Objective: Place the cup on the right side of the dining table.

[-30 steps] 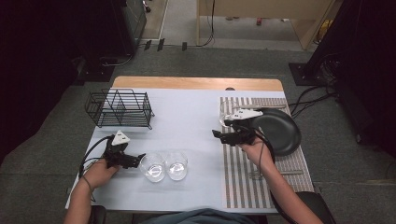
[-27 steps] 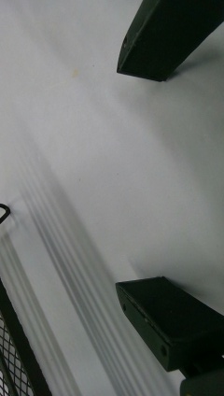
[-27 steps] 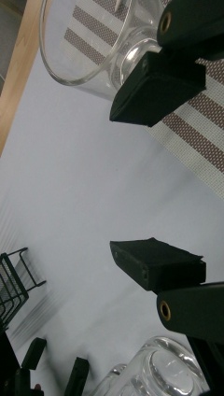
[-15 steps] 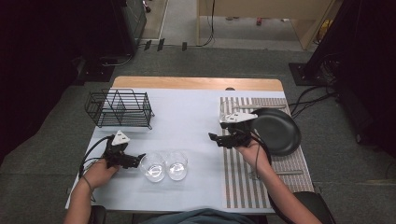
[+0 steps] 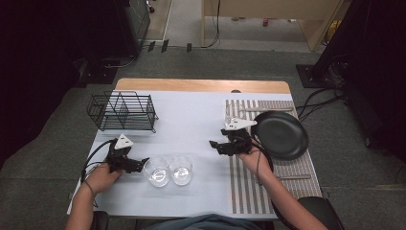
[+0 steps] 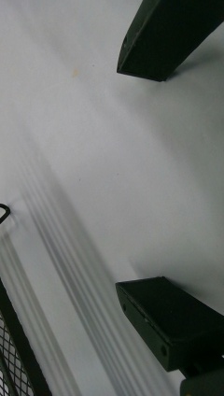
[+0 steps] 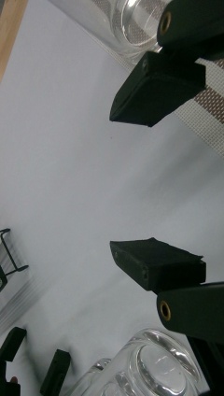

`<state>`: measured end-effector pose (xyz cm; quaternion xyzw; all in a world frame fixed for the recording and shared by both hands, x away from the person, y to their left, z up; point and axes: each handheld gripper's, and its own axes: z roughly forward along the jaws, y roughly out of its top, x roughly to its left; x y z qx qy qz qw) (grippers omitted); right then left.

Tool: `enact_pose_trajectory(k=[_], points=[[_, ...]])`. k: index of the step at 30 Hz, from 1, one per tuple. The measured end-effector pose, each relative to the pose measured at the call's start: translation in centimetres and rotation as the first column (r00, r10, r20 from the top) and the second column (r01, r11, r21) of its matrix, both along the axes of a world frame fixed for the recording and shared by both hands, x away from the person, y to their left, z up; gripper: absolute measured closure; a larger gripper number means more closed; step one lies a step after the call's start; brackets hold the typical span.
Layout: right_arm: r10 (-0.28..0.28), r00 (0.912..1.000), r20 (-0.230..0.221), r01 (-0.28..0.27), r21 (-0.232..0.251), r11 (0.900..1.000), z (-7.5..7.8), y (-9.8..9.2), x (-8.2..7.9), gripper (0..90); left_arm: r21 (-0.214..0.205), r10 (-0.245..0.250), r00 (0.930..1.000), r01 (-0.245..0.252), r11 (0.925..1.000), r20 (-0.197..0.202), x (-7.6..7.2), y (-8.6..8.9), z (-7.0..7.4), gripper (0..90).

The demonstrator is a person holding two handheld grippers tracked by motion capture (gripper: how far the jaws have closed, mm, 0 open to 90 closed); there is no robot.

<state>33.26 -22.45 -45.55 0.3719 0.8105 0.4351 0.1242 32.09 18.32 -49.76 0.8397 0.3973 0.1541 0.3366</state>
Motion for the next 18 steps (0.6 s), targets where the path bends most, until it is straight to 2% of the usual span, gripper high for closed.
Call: enact_pose_trajectory(k=[7, 10, 18], points=[[0.023, 0.9997, 0.006, -0.023, -0.016, 0.9996, -0.6, 0.6, 0.0, 31.5, 0.0, -0.001, 1.0, 0.001, 1.0, 0.0, 0.0, 0.0, 0.0, 0.0], [0.029, 0.9995, -0.01, -0.029, -0.007, 0.9996, -1.0, 0.9, 0.1, 31.5, 0.0, 0.0, 1.0, 0.0, 1.0, 0.0, 0.0, 0.0, 0.0, 0.0], [0.043, 0.999, -0.012, -0.043, -0.019, 0.9989, -1.7, 1.5, 0.1, 31.5, 0.0, 0.0, 1.0, 0.0, 1.0, 0.0, 0.0, 0.0, 0.0, 0.0]])
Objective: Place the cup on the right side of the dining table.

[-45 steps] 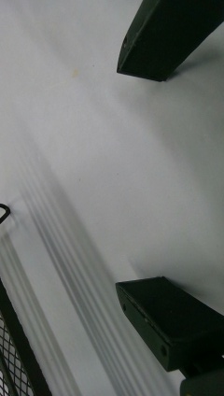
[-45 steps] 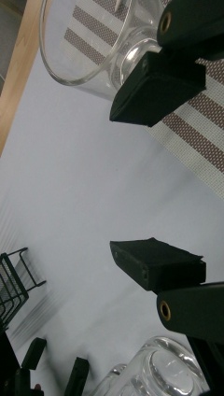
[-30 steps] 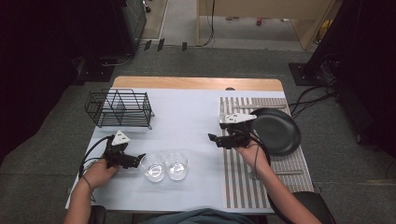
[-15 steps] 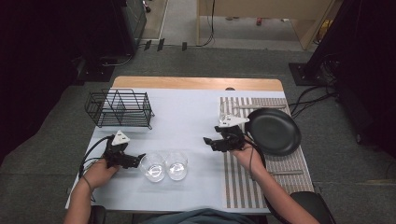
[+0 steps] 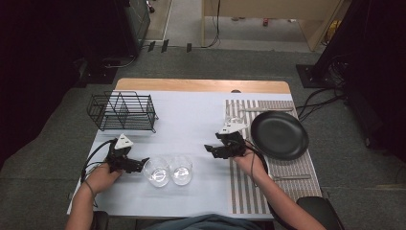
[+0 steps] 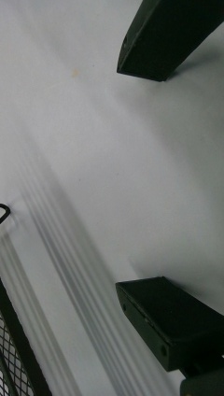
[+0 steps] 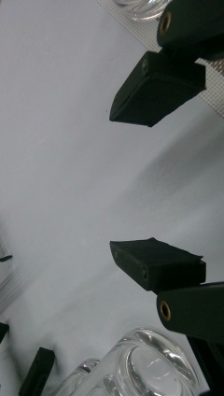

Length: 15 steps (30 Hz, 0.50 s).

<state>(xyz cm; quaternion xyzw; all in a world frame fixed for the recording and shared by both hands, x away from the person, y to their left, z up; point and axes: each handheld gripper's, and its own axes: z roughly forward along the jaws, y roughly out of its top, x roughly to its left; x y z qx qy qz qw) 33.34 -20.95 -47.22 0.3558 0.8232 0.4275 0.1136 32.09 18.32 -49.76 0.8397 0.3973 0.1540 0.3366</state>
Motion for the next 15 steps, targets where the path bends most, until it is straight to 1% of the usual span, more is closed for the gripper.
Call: enact_pose_trajectory(k=[4, 8, 9, 15], points=[[0.009, 1.0, -0.001, -0.009, -0.01, 0.9999, -0.3, 0.3, -0.1, 31.5, 0.0, 0.0, 1.0, 0.0, 1.0, 0.0, 0.0, 0.0, 0.0, 0.0], [0.015, 0.9999, -0.003, -0.015, -0.011, 0.9998, -0.6, 0.5, -0.1, 31.5, 0.0, 0.0, 1.0, 0.0, 1.0, 0.0, 0.0, 0.0, 0.0, 0.0], [0.022, 0.9998, -0.003, -0.022, -0.018, 0.9996, -0.8, 0.7, -0.2, 31.5, 0.0, 0.0, 1.0, 0.0, 1.0, 0.0, 0.0, 0.0, 0.0, 0.0], [0.042, 0.9991, -0.006, -0.042, -0.029, 0.9987, -1.4, 1.3, -0.3, 31.6, 0.0, 0.0, 1.0, 0.0, 1.0, 0.0, 0.0, 0.0, 0.0, 0.0]])
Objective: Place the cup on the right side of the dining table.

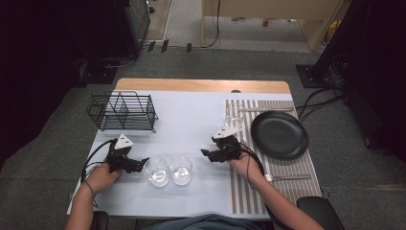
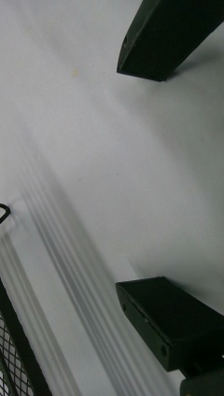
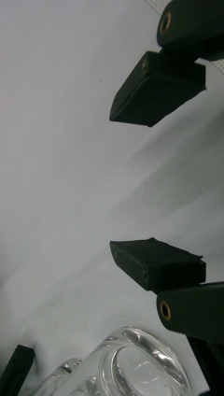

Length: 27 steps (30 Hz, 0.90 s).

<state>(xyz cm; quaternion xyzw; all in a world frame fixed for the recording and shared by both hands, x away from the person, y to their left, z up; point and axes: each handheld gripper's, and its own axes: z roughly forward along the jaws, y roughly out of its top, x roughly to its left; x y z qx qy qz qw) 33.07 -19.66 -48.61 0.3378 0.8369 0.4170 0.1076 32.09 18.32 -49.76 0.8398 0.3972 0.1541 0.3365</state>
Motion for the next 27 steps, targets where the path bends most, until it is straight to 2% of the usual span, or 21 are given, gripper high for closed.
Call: enact_pose_trajectory(k=[27], points=[[0.034, 0.9993, -0.014, -0.034, -0.025, 0.9991, -1.4, 1.2, -0.3, 31.2, 0.0, -0.001, 1.0, 0.001, 1.0, 0.0, 0.0, 0.0, 0.0, 0.0]])
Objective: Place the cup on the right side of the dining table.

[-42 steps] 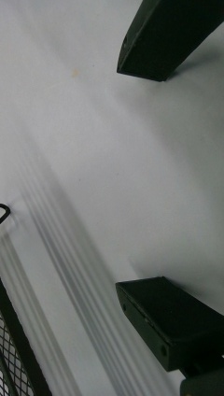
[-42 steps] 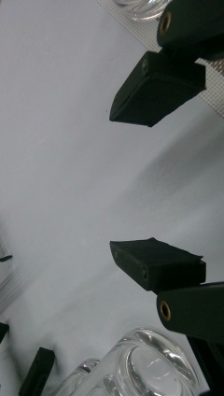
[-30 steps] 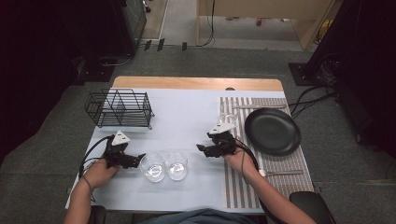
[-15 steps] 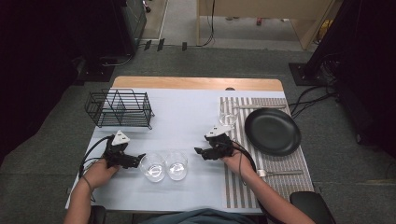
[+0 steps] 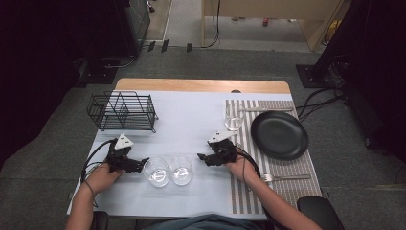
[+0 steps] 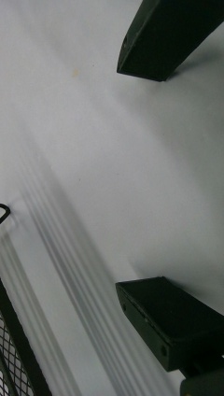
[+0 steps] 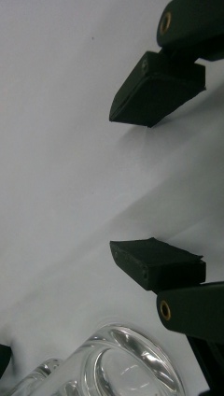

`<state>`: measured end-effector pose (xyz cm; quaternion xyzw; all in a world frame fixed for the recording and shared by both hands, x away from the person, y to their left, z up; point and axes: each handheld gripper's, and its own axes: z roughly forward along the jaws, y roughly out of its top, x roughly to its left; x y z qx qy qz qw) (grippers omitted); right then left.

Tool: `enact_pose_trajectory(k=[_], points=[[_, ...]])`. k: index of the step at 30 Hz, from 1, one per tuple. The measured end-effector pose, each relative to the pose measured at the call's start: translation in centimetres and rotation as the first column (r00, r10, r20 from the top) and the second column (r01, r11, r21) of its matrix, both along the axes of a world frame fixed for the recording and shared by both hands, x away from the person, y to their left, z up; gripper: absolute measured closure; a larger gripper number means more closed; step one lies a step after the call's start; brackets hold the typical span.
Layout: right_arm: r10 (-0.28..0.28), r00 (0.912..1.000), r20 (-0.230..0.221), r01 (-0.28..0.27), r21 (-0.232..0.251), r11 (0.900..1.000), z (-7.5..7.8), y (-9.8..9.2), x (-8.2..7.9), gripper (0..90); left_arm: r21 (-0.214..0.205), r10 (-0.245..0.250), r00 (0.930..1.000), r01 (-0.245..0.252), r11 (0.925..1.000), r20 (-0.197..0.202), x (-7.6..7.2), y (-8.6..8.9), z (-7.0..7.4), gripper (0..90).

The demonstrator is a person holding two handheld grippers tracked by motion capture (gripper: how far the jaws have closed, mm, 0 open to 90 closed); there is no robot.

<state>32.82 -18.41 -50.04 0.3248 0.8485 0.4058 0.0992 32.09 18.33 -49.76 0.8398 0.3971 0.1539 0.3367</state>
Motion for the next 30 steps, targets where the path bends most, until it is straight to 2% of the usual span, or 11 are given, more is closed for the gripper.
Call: enact_pose_trajectory(k=[5, 30], points=[[0.023, 0.999, 0.039, -0.02, -0.06, 0.998, -0.08, 0.64, -0.41, 26.2, 0.001, 0.0, 1.0, 0.0, 1.0, 0.0, 0.0, 0.0, 0.0, 0.0], [0.019, 0.9993, 0.032, -0.018, -0.055, 0.9983, -0.07, 0.63, -0.38, 26.1, 0.0, 0.0, 1.0, 0.0, 1.0, 0.0, 0.0, -0.01, 0.0, 0.0]])
